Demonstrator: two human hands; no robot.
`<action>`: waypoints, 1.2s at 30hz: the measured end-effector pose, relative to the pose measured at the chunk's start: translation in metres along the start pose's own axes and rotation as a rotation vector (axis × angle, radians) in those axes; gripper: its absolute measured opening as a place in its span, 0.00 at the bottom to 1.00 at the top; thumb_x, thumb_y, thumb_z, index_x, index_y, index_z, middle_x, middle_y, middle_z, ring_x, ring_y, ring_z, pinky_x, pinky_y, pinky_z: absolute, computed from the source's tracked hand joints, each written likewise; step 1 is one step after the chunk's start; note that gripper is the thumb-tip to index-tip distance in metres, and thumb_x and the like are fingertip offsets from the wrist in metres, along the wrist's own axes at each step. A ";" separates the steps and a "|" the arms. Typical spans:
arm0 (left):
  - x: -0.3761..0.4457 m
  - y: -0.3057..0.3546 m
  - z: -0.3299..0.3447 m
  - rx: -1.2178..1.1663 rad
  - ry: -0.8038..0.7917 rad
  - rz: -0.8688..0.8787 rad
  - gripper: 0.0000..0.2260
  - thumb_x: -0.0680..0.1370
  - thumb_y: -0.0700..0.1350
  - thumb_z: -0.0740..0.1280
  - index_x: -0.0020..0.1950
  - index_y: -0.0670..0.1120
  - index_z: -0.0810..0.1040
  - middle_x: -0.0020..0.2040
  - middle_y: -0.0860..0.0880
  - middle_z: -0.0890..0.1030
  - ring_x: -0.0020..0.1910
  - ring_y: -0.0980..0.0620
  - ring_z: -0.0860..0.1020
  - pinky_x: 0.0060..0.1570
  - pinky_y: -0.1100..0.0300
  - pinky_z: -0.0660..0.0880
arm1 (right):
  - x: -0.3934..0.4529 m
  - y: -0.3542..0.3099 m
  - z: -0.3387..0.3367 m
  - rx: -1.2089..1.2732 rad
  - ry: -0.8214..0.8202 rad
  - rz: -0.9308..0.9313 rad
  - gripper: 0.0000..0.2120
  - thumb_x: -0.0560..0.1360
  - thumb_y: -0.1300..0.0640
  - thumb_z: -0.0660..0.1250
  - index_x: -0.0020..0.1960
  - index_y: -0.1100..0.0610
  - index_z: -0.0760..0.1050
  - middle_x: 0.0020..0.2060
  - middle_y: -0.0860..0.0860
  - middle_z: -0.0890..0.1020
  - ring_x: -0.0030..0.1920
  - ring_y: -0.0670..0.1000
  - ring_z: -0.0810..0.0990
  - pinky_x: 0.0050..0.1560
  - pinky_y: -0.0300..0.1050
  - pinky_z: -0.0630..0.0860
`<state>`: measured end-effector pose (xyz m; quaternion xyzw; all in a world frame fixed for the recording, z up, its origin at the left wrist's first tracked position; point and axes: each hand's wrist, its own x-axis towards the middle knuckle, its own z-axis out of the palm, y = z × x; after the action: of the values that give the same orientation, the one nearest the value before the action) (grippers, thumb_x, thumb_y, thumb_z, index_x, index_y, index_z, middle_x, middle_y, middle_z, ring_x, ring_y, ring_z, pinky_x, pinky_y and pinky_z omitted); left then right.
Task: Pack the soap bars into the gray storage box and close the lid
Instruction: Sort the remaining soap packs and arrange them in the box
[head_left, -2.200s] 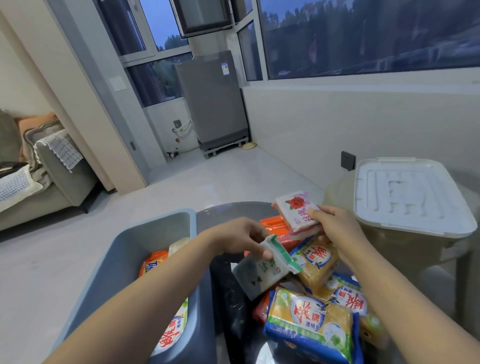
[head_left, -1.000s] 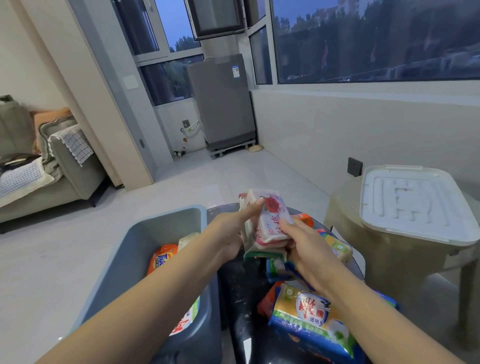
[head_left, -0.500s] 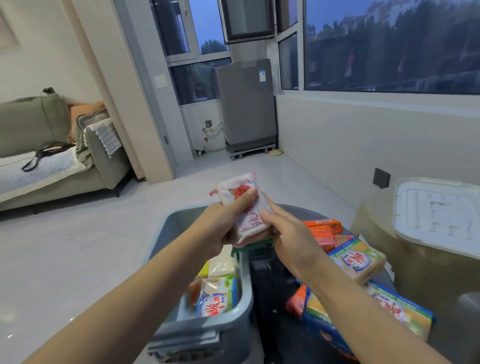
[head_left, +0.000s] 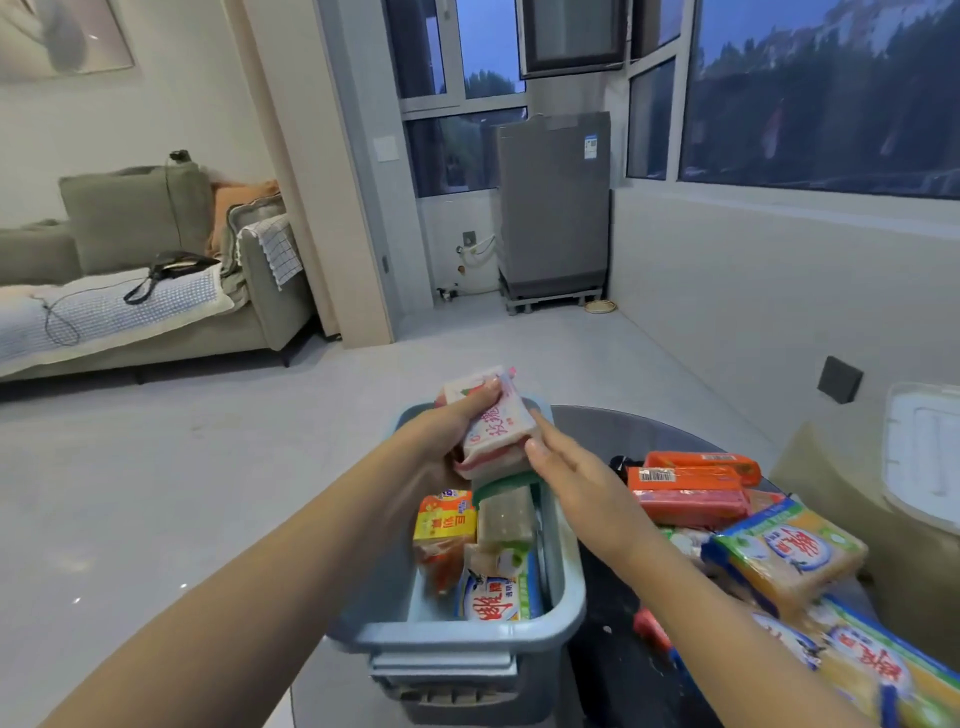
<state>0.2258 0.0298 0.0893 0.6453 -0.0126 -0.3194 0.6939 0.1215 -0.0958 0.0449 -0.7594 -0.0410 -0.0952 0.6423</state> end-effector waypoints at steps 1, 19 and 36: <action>0.005 0.000 -0.003 0.011 0.018 -0.013 0.16 0.73 0.54 0.70 0.50 0.43 0.78 0.38 0.45 0.85 0.34 0.48 0.83 0.33 0.56 0.80 | -0.001 0.001 0.001 -0.016 0.007 0.012 0.14 0.79 0.48 0.55 0.62 0.33 0.64 0.52 0.25 0.74 0.51 0.22 0.70 0.44 0.17 0.65; 0.042 -0.040 0.012 0.219 0.270 -0.025 0.24 0.71 0.60 0.70 0.54 0.41 0.80 0.48 0.44 0.85 0.43 0.48 0.83 0.44 0.58 0.80 | -0.002 0.026 0.004 -0.073 0.041 0.104 0.27 0.80 0.52 0.53 0.74 0.42 0.43 0.75 0.41 0.51 0.63 0.36 0.54 0.58 0.33 0.59; 0.007 -0.036 0.034 0.673 0.497 0.224 0.33 0.76 0.60 0.60 0.75 0.43 0.59 0.74 0.42 0.60 0.70 0.42 0.64 0.68 0.45 0.65 | -0.014 0.032 -0.021 -0.143 0.071 0.055 0.24 0.78 0.47 0.56 0.73 0.42 0.56 0.71 0.41 0.63 0.62 0.34 0.64 0.54 0.28 0.67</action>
<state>0.2009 -0.0025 0.0597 0.8875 -0.0184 -0.0553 0.4572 0.1122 -0.1215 0.0145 -0.8004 0.0093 -0.1071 0.5897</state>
